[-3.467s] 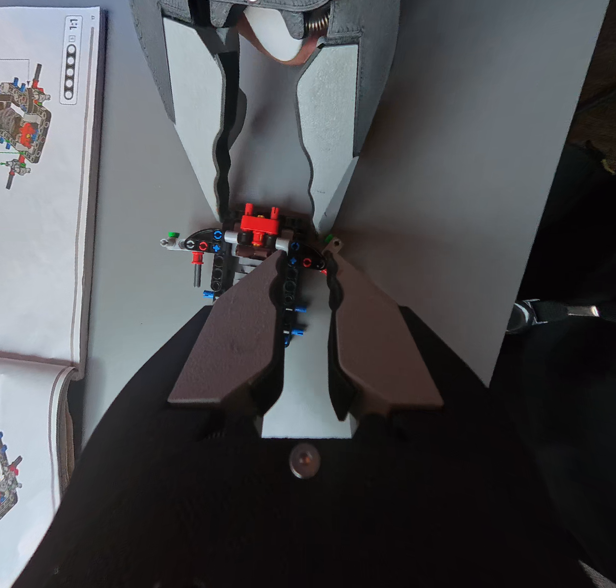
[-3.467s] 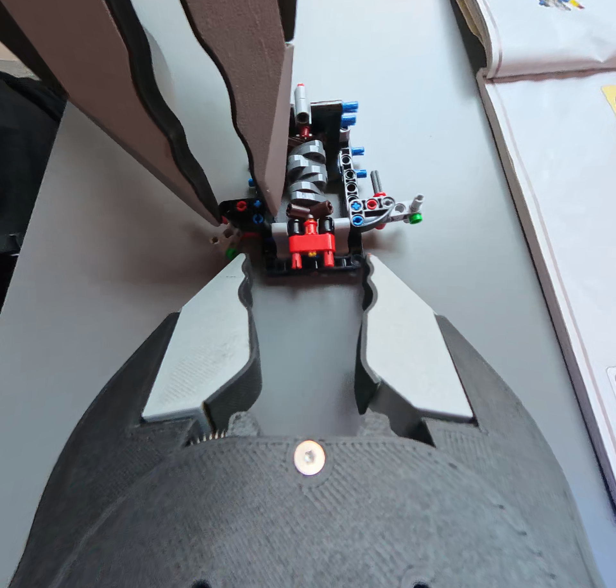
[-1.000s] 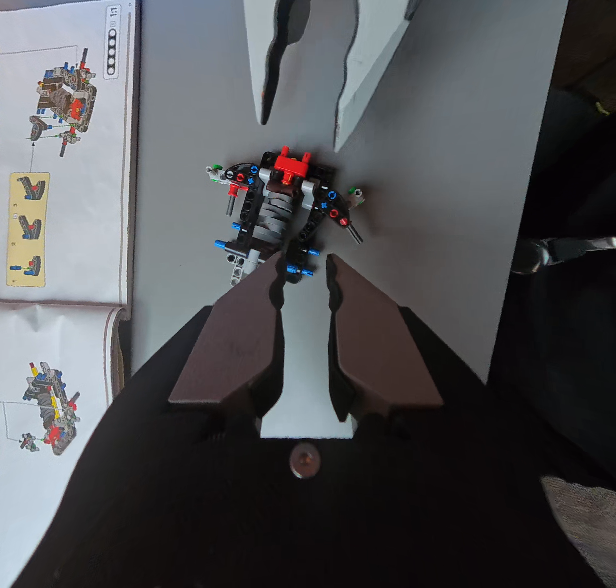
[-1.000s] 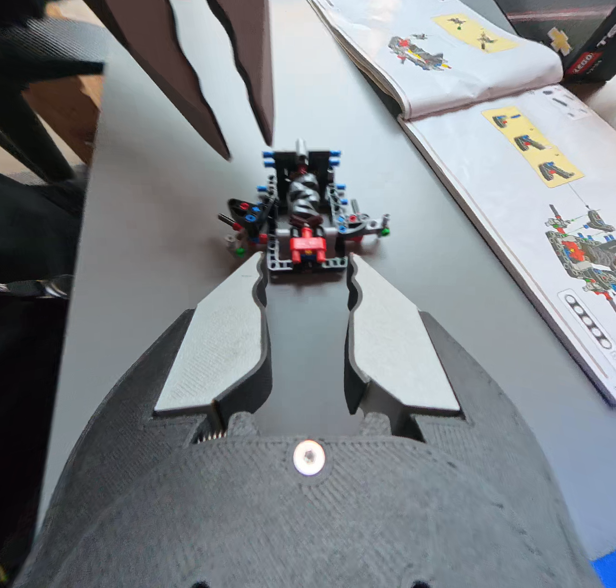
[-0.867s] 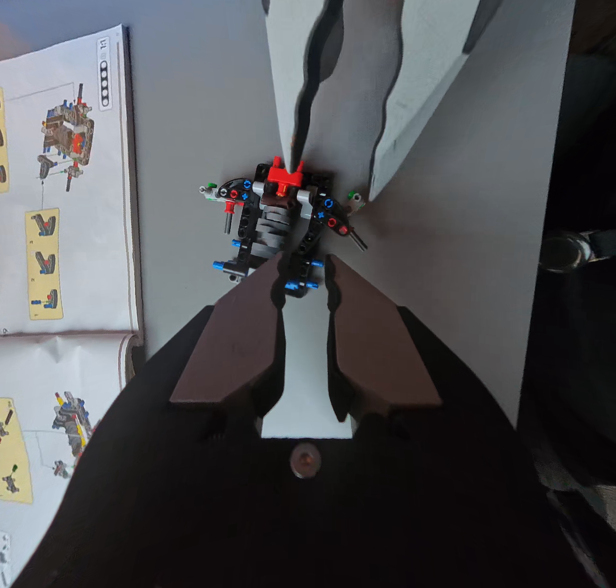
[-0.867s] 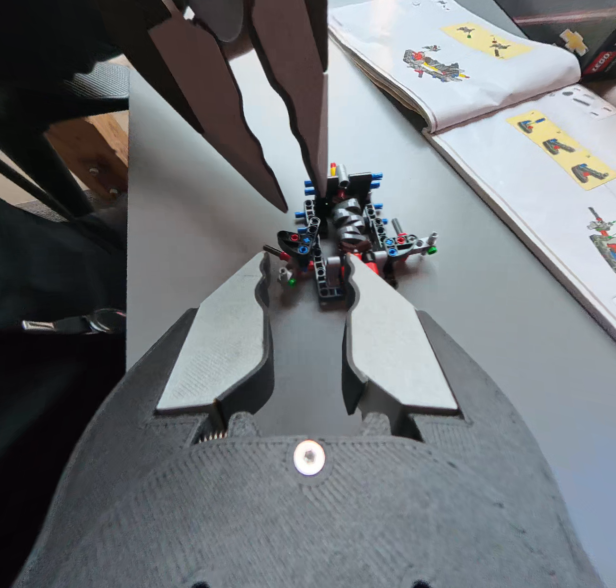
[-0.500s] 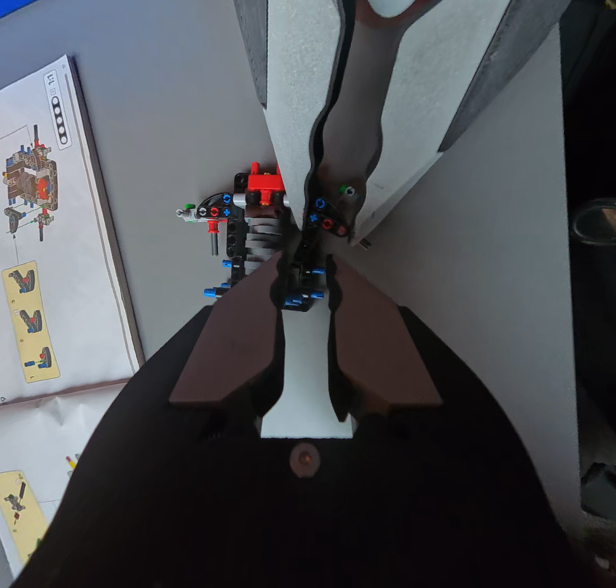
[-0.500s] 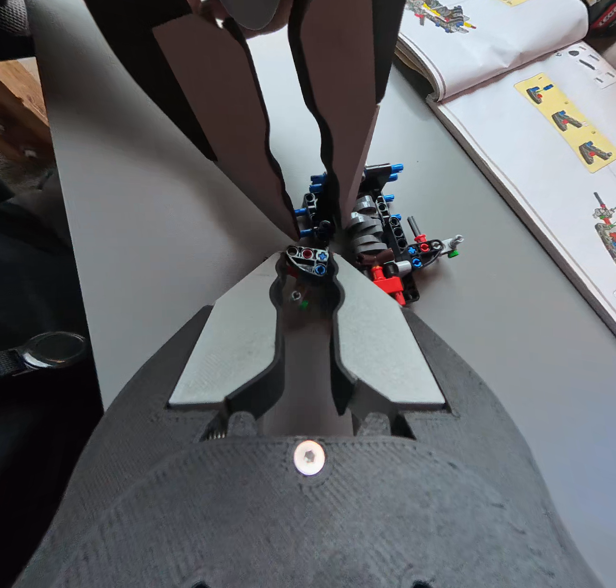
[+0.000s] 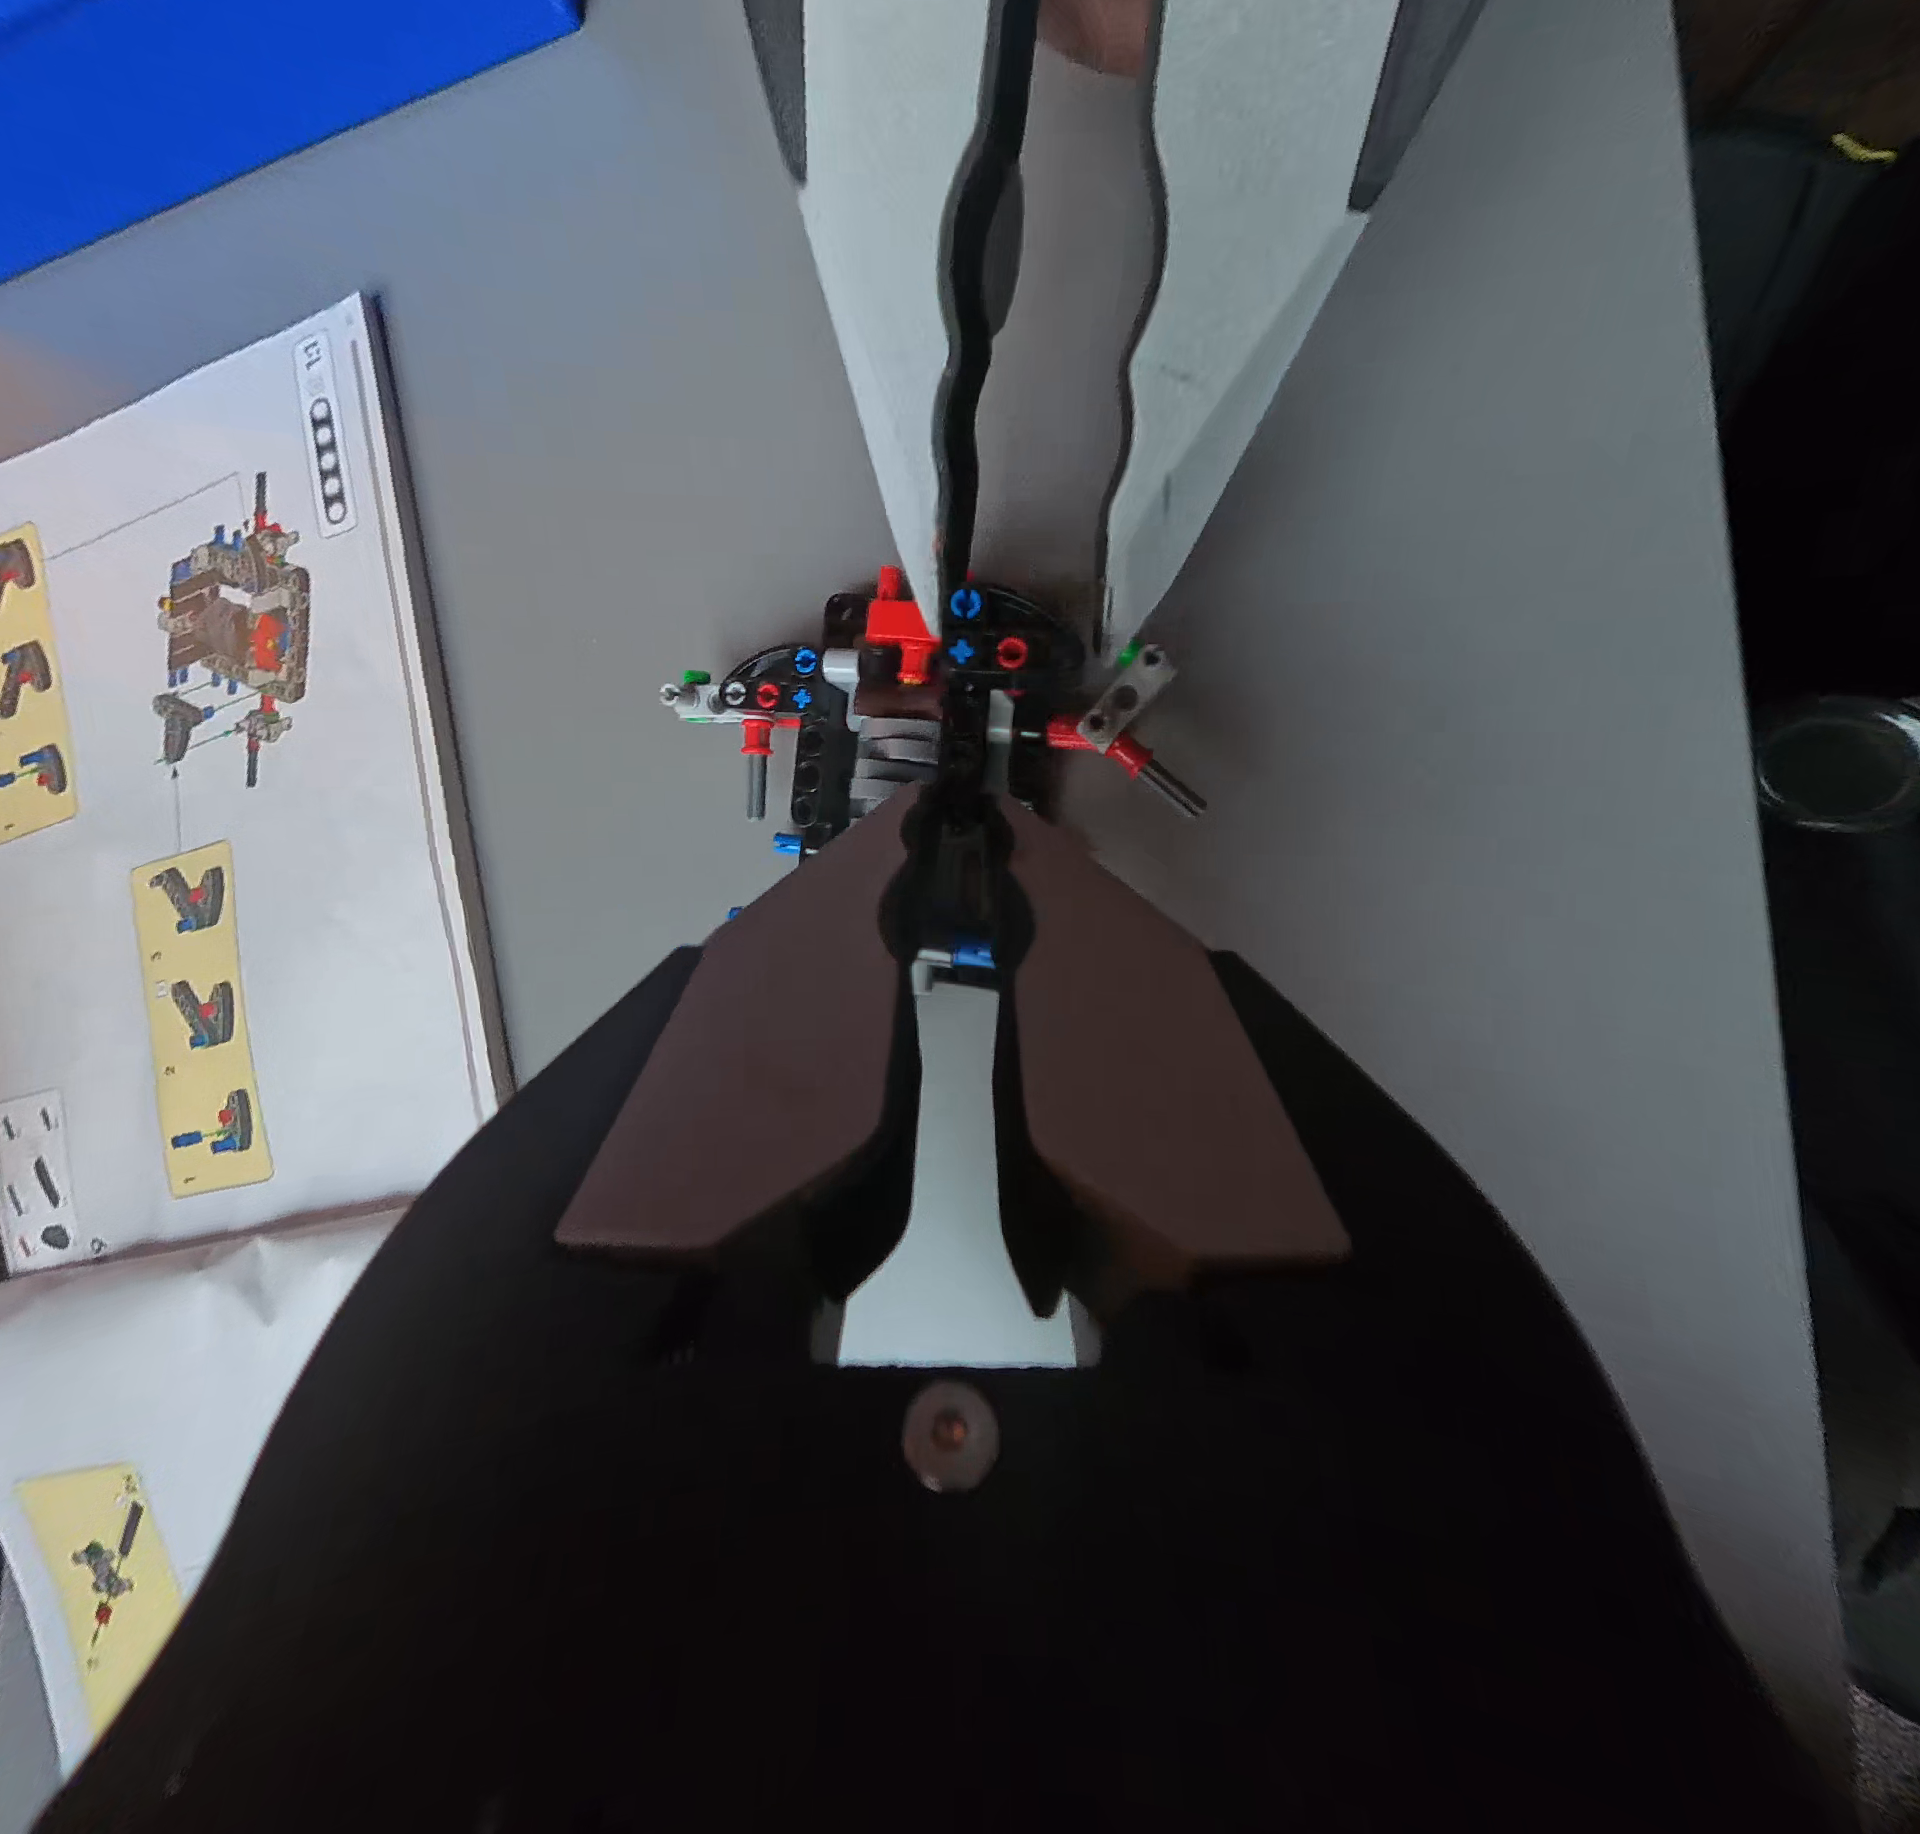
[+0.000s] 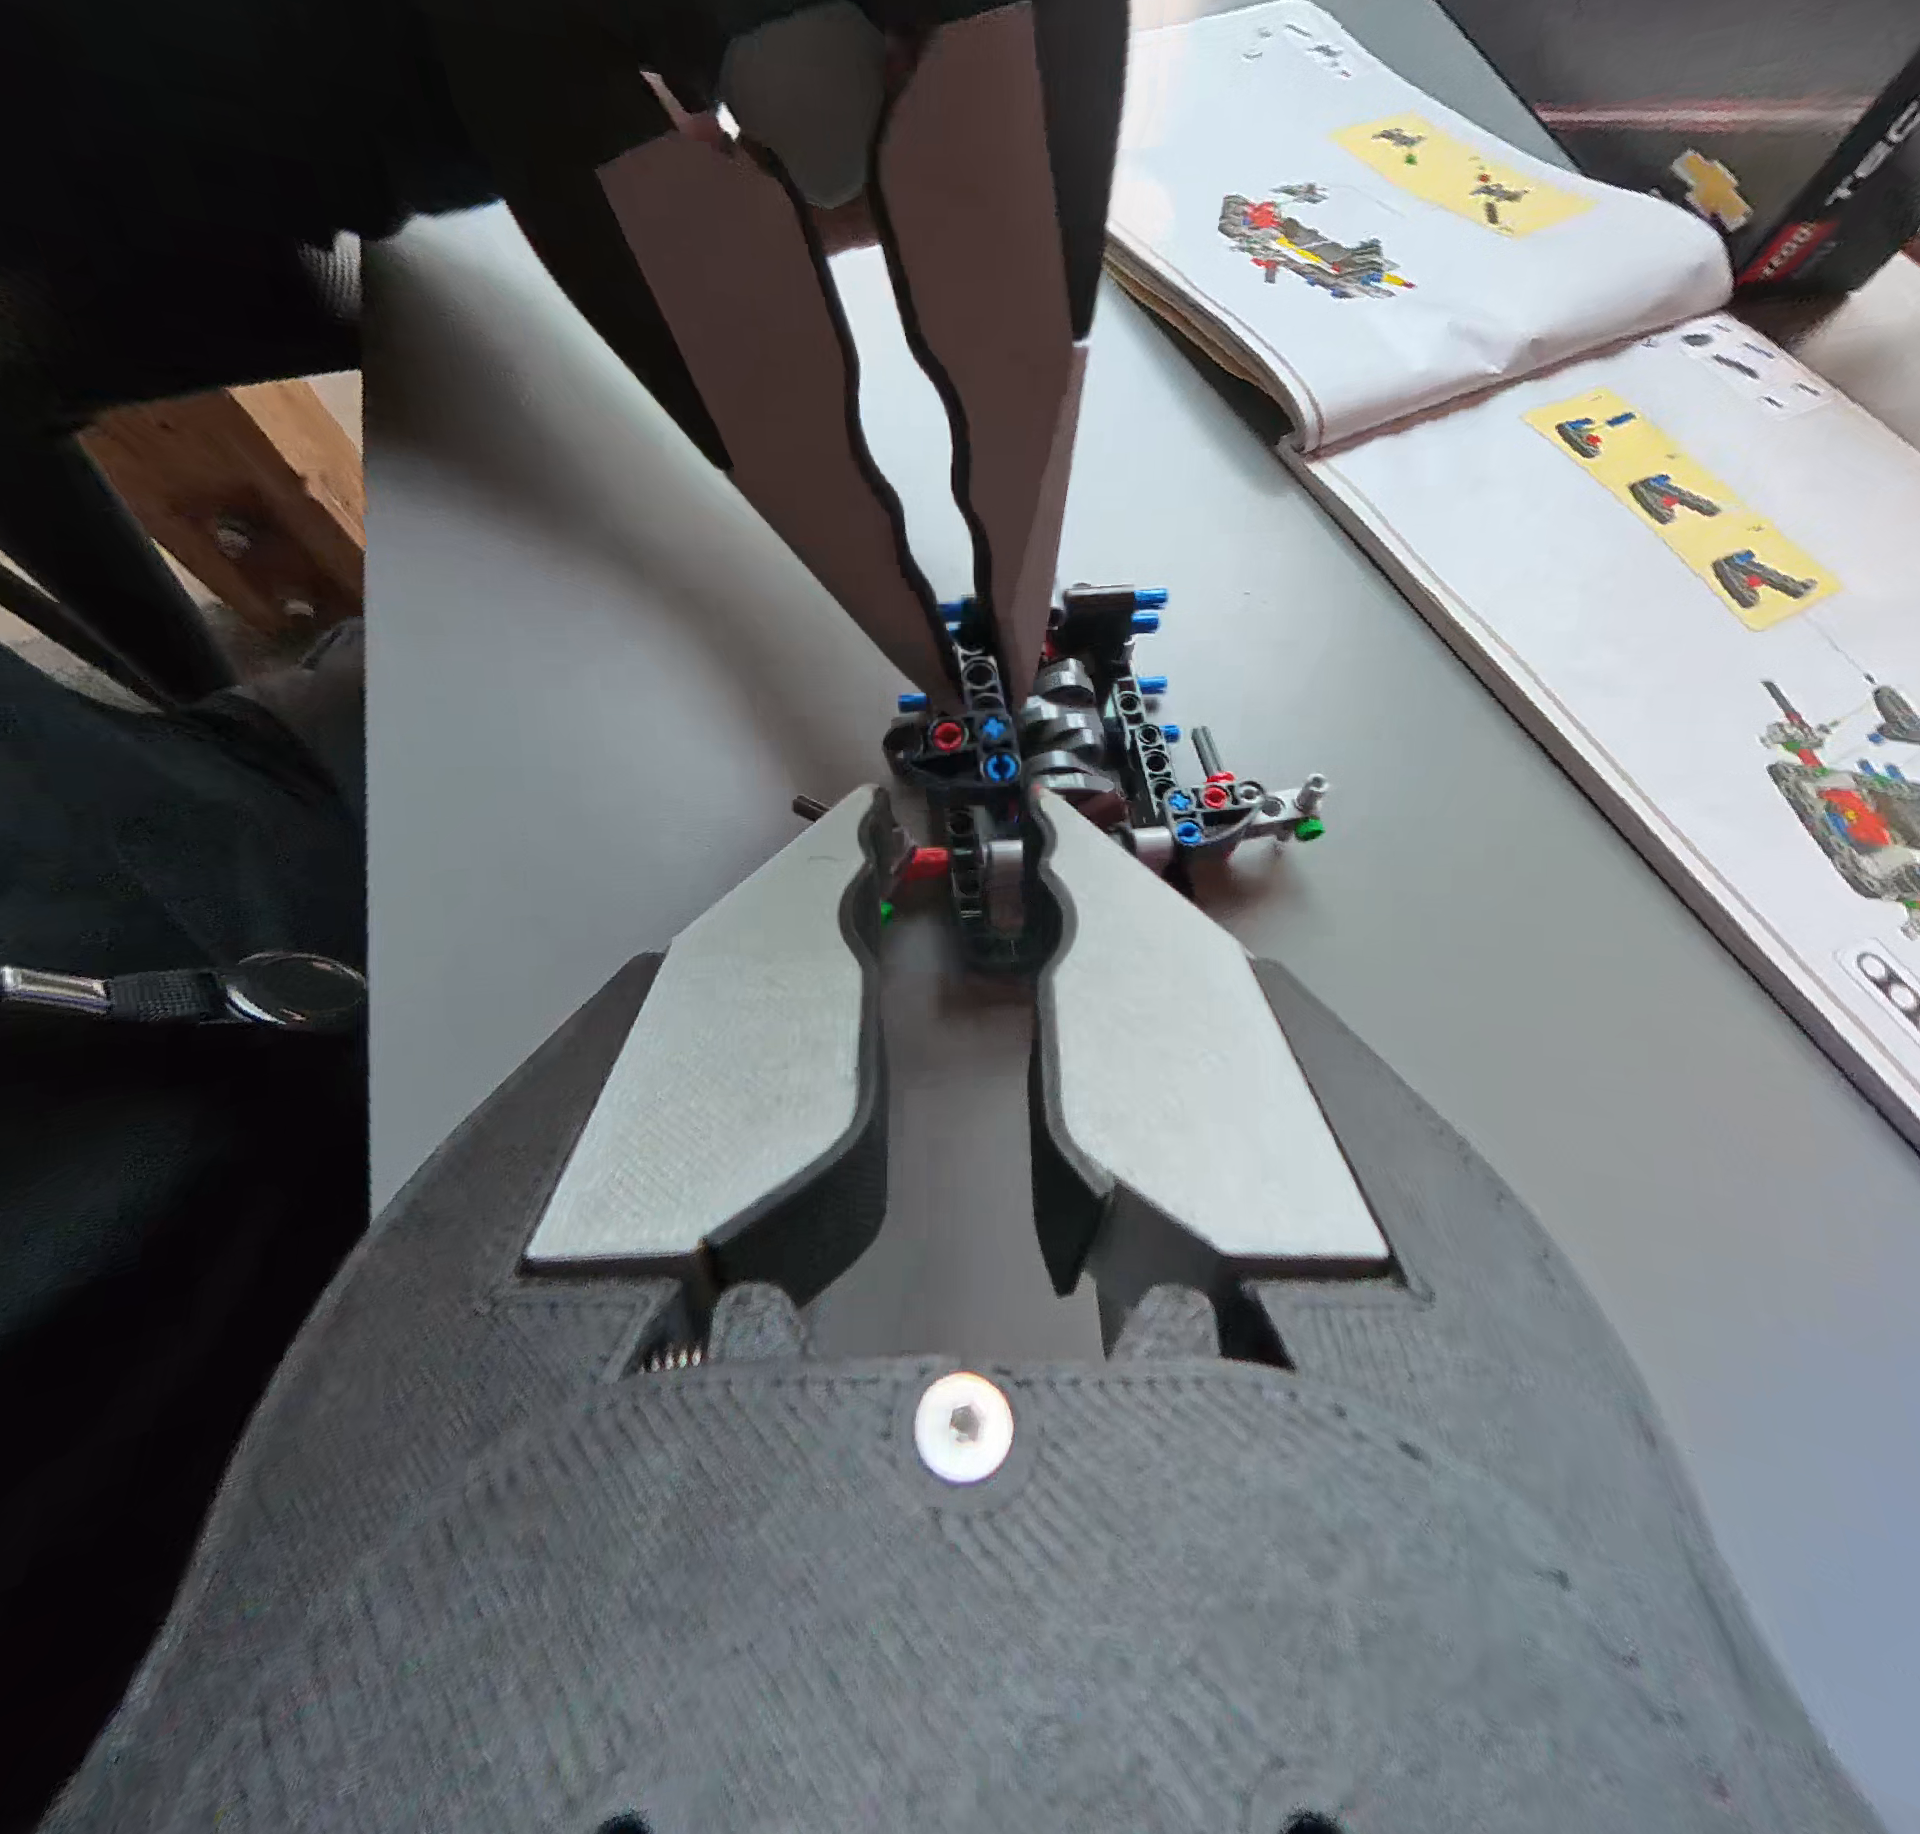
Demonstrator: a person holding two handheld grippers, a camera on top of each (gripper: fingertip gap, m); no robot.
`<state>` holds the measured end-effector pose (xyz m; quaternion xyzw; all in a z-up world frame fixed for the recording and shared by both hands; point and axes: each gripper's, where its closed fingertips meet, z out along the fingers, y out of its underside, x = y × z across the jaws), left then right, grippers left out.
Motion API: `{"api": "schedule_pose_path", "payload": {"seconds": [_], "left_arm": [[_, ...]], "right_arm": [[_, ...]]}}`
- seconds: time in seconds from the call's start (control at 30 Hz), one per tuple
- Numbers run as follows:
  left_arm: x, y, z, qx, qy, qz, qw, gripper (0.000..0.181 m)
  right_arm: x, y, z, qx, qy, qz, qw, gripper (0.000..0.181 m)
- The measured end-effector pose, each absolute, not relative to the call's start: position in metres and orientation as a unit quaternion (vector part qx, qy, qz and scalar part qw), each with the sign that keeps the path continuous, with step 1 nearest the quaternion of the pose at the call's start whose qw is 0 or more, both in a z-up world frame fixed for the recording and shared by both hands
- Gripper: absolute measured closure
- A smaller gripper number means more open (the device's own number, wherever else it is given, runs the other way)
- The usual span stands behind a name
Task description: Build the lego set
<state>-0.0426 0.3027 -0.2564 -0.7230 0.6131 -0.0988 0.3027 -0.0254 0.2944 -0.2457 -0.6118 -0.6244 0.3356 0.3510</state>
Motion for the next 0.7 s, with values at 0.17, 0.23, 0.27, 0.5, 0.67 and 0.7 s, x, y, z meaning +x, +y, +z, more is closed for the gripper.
{"api": "schedule_pose_path", "payload": {"seconds": [0.17, 0.23, 0.27, 0.5, 0.67, 0.7], "left_arm": [[-0.043, 0.301, -0.259, -0.741, 0.589, -0.122, 0.298, 0.177], [-0.047, 0.304, -0.261, -0.752, 0.577, -0.121, 0.295, 0.177], [-0.048, 0.304, -0.262, -0.754, 0.574, -0.126, 0.294, 0.177], [-0.045, 0.304, -0.266, -0.755, 0.565, -0.140, 0.301, 0.178], [-0.044, 0.300, -0.266, -0.753, 0.568, -0.139, 0.302, 0.177], [-0.044, 0.300, -0.266, -0.754, 0.567, -0.135, 0.304, 0.177]], "right_arm": [[-0.017, 0.299, -0.242, -0.639, -0.580, 0.379, 0.334, 0.154], [-0.014, 0.291, -0.243, -0.642, -0.579, 0.388, 0.318, 0.151], [-0.015, 0.286, -0.246, -0.643, -0.582, 0.385, 0.315, 0.150], [-0.021, 0.287, -0.273, -0.636, -0.644, 0.229, 0.359, 0.148], [-0.015, 0.294, -0.272, -0.639, -0.641, 0.213, 0.369, 0.159], [-0.014, 0.293, -0.271, -0.639, -0.640, 0.219, 0.366, 0.158]]}}
